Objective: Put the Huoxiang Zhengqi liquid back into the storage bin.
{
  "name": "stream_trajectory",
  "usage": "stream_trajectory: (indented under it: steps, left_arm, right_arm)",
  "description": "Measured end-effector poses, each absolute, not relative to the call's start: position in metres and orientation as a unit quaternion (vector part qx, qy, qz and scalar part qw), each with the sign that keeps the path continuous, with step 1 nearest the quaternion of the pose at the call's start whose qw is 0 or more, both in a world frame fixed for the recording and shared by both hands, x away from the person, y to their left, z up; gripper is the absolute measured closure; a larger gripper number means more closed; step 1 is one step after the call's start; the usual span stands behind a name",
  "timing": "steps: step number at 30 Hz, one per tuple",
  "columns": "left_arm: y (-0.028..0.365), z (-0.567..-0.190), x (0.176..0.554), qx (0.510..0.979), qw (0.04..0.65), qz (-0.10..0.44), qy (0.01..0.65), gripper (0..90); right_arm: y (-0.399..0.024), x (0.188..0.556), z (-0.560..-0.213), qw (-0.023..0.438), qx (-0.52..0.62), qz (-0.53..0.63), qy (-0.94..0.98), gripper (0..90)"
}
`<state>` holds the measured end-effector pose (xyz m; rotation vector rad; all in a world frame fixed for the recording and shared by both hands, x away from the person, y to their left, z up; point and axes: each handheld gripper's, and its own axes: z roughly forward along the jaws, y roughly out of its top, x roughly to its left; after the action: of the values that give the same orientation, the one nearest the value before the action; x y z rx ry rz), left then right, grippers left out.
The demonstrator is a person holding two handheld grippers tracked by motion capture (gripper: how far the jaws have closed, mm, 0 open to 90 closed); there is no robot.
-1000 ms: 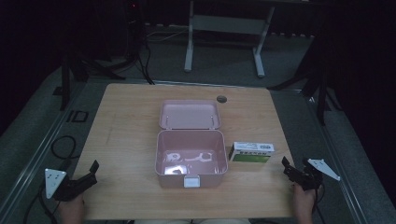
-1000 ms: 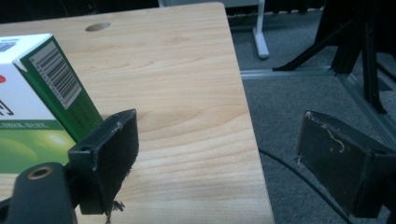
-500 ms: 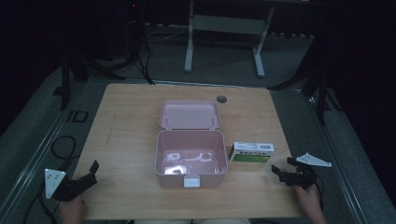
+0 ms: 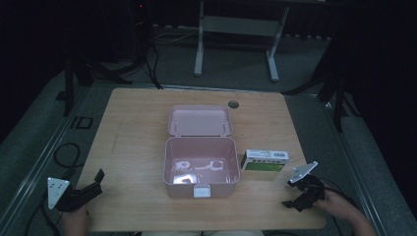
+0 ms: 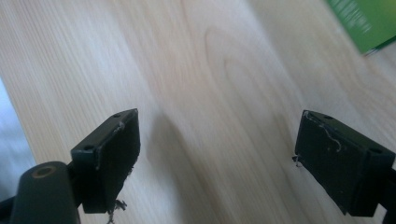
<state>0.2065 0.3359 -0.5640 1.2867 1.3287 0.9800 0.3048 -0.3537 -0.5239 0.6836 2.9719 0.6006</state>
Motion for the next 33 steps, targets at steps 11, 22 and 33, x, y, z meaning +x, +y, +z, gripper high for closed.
stream_trajectory:
  steps: [11, 22, 33]
  left_arm:
    - [0.336, -0.564, 0.207, 0.535, 0.499, 0.405, 0.549, 1.0]
    - [0.336, -0.564, 0.207, 0.536, 0.5, 0.404, 0.548, 1.0]
    - [0.336, -0.564, 0.207, 0.536, 0.501, 0.404, 0.547, 1.0]
  right_arm:
    - [-0.332, 0.313, -0.505, -0.015, 0.176, 0.008, 0.984, 13.1]
    - [-0.301, 0.319, -0.494, -0.039, 0.109, -0.065, 0.991, 13.6]
    - [-0.275, 0.31, -0.477, -0.05, 0.056, -0.063, 0.995, 13.4]
